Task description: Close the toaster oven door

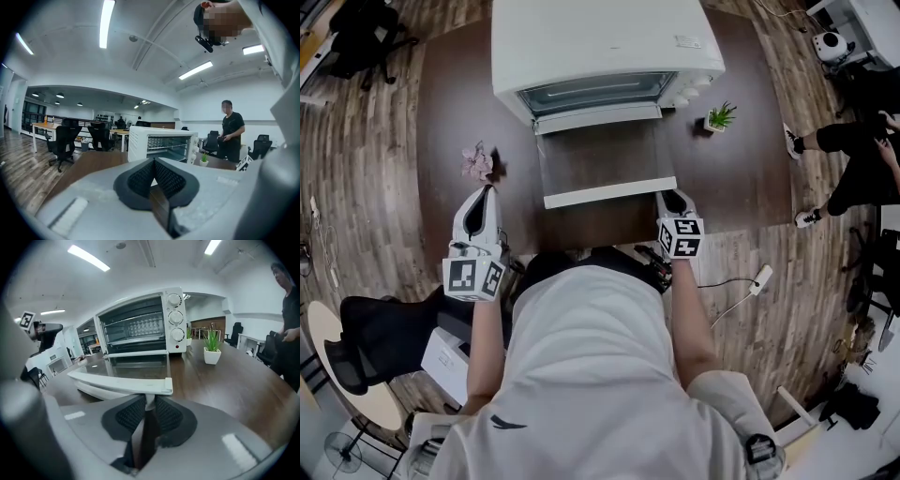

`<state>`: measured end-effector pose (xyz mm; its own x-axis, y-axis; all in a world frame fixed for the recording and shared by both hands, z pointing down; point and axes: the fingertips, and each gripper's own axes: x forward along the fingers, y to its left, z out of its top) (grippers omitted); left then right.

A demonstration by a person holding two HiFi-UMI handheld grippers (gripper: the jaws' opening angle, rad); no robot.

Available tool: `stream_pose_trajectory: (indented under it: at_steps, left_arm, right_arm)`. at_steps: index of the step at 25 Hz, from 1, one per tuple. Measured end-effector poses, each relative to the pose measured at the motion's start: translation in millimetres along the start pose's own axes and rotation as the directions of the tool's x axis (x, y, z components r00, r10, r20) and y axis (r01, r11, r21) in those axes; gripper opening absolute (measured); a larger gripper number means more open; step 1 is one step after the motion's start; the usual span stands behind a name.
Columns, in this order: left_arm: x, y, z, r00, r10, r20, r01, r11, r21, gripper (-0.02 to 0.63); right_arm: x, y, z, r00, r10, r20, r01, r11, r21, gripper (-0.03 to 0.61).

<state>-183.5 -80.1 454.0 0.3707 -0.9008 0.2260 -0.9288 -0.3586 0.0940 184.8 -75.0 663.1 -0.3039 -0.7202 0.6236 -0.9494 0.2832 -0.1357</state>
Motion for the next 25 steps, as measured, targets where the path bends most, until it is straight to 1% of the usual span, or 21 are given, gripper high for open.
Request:
stream_pose_trajectory:
  at_steps: [5, 9, 13, 16, 19, 25]
  left_arm:
    - [2, -2, -2, 1.000, -0.009, -0.005, 0.009, 1.000, 0.007, 0.002]
    - [3, -3, -3, 1.000, -0.011, -0.008, 0.011, 1.000, 0.002, 0.002]
    - [2, 0, -6, 1.000, -0.007, -0.015, 0.007, 1.000, -0.002, 0.002]
    - [1, 3, -10, 1.000, 0.001, -0.021, -0.002, 1.000, -0.013, 0.002]
    - [2, 3, -12, 1.000, 0.003, -0.024, -0.003, 1.000, -0.018, 0.002]
    - [5, 2, -13, 1.000, 0.001, -0.019, -0.001, 1.000, -0.025, 0.002]
  right_arm:
    - [4, 1, 3, 1.000, 0.012, 0.018, -0.012, 1.000, 0.021, 0.086]
    - [3, 1, 6, 1.000, 0.000, 0.019, 0.000, 1.000, 0.018, 0.084]
    - [-9, 3, 22, 0.999, -0.004, 0.040, 0.004, 1.000, 0.016, 0.083]
    - [-20, 6, 43, 0.998, 0.001, 0.070, -0.001, 1.000, -0.004, 0.081]
    - [-33, 10, 71, 0.992, 0.002, 0.124, 0.003, 0.999, -0.038, 0.083]
    - [-49, 14, 135, 0.964, 0.007, 0.264, 0.011, 0.998, -0.064, 0.084]
